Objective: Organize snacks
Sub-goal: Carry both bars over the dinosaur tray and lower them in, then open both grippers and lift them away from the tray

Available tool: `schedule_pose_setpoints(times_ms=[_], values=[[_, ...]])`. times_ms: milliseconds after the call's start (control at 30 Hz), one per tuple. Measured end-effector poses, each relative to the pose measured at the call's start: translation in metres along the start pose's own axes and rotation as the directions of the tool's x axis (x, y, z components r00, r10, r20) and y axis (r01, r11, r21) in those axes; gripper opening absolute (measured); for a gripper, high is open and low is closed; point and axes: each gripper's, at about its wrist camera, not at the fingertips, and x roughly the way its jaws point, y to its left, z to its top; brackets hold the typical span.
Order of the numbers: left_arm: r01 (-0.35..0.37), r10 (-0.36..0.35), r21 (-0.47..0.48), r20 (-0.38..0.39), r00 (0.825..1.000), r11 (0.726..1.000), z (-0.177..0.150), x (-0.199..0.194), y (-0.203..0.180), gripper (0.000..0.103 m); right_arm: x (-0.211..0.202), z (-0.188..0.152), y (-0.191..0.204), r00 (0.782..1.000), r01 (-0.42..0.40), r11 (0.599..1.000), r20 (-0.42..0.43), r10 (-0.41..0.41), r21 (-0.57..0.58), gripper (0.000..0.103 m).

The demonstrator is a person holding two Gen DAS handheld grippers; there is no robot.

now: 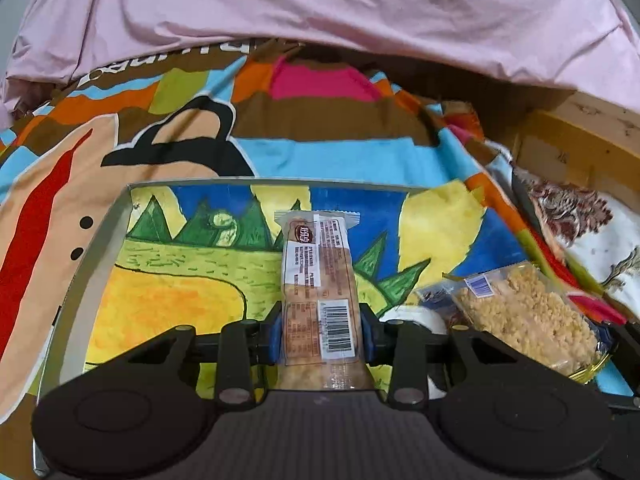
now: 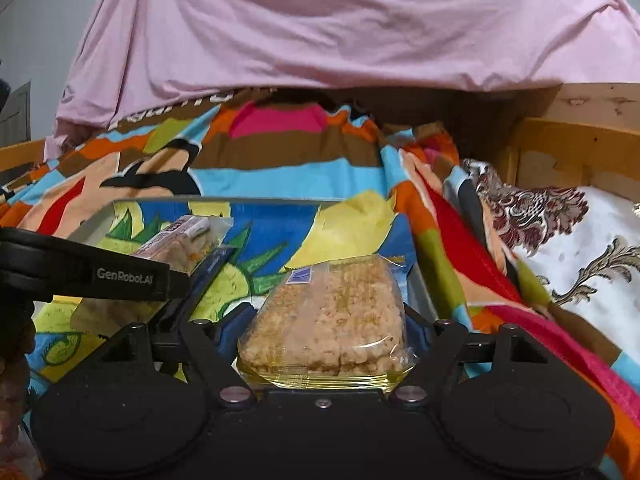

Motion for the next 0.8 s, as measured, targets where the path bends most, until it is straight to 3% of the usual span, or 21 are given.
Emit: schedule_pose_setpoints(times_ms=[500,667,800], values=[[0.010,-0.013,-0.058,-0.050,0.999,0.998,-0.003,0.010,0.004,0.043,0.009,-0.003,-0.006,0.999,-0.014,0.999,-0.051,0.017,0.046,0.078],[0.022,-0.028,-0.123,-0.047,0.998,0.992,-0.004,0.005,0.012,0.061,0.003,0.001,-0.008,0.999,-0.022,0.998,-0.032,0.023,0.056,0.086],[0.032,-0.033,-0.158,-0.002,0.999,0.987,0.000,-0.011,0.019,0.078,-0.010,0.007,-0.012,1.000,-0.019,0.997,-0.015,0.020,0.071,0.091]])
